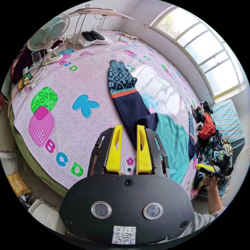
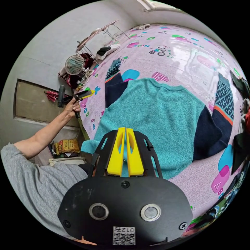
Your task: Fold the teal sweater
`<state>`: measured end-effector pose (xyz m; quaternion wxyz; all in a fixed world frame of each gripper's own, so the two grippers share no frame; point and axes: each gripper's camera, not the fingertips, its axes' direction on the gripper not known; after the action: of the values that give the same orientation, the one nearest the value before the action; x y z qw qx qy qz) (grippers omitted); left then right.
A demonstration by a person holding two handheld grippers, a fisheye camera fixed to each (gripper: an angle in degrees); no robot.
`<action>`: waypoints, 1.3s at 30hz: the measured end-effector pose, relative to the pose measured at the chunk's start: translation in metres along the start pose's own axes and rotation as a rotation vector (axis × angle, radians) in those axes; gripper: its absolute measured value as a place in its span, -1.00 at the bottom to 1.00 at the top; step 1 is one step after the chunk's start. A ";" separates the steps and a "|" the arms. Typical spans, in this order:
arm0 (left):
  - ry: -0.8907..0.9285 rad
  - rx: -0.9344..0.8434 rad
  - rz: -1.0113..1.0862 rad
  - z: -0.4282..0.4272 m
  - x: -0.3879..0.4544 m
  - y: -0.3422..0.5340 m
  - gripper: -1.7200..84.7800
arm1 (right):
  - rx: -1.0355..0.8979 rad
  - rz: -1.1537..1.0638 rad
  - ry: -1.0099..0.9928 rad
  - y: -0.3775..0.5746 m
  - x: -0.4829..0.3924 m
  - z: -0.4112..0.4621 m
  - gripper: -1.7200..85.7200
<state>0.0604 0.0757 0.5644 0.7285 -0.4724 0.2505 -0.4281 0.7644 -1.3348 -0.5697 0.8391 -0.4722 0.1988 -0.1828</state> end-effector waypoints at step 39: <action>0.807 -0.313 0.706 0.007 0.044 0.097 -0.96 | 0.007 0.571 0.130 -0.214 -0.016 -0.125 -0.63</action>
<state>0.1258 0.0591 0.4818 0.5951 -0.2609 0.7133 -0.2627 0.6622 -1.5214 -0.4413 0.8437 -0.3814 0.3765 0.0300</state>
